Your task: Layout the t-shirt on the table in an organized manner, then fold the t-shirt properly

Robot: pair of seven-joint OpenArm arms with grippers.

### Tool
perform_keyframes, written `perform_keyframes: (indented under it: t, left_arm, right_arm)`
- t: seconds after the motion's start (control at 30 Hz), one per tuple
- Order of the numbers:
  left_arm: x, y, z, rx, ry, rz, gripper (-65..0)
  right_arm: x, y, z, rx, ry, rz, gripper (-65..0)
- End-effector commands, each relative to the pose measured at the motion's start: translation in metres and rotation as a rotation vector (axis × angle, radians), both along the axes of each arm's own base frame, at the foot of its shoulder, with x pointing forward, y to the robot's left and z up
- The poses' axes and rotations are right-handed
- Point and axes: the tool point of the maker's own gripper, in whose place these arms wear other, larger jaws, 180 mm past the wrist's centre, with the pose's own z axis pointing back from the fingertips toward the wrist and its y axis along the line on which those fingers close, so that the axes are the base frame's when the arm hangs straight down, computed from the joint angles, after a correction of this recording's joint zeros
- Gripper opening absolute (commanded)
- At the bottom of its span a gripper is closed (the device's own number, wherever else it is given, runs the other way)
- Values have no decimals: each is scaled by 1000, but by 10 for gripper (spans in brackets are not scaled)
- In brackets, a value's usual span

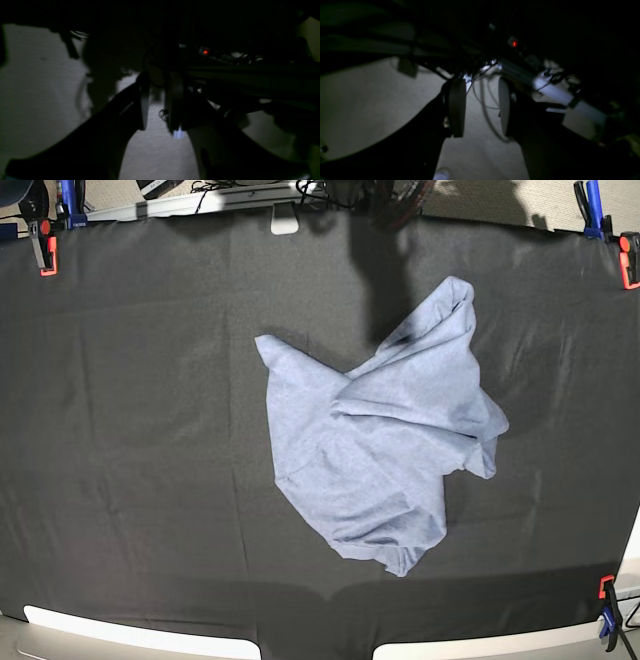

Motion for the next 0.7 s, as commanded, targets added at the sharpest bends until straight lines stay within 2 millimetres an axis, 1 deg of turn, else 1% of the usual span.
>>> perform_keyframes:
  t: [0.0, 0.13, 0.3, 0.4, 0.5, 0.57, 0.67]
  left_arm:
    - [-1, 4, 8, 8, -7, -17, -525]
    - [18, 10, 25, 36, -57, -76, -525]
    - [54, 10, 52, 61, -162, -146, -525]
    - [79, 6, 71, 86, -236, -189, -524]
    - [105, -1, 83, 157, -258, -275, -524]
    - [127, -4, 94, 186, -288, -301, -524]
    - [164, -9, 118, 209, -393, -311, -524]
  right_arm:
    - [3, 9, 13, 36, -19, 7, -435]
    - [25, 25, 42, 75, -88, 27, -435]
    - [56, 42, 74, 127, -202, 39, -435]
    - [76, 47, 88, 138, -264, 49, -435]
    - [100, 52, 102, 152, -340, 47, -435]
    - [119, 56, 111, 164, -400, 35, -435]
    - [148, 58, 120, 164, -477, 4, -435]
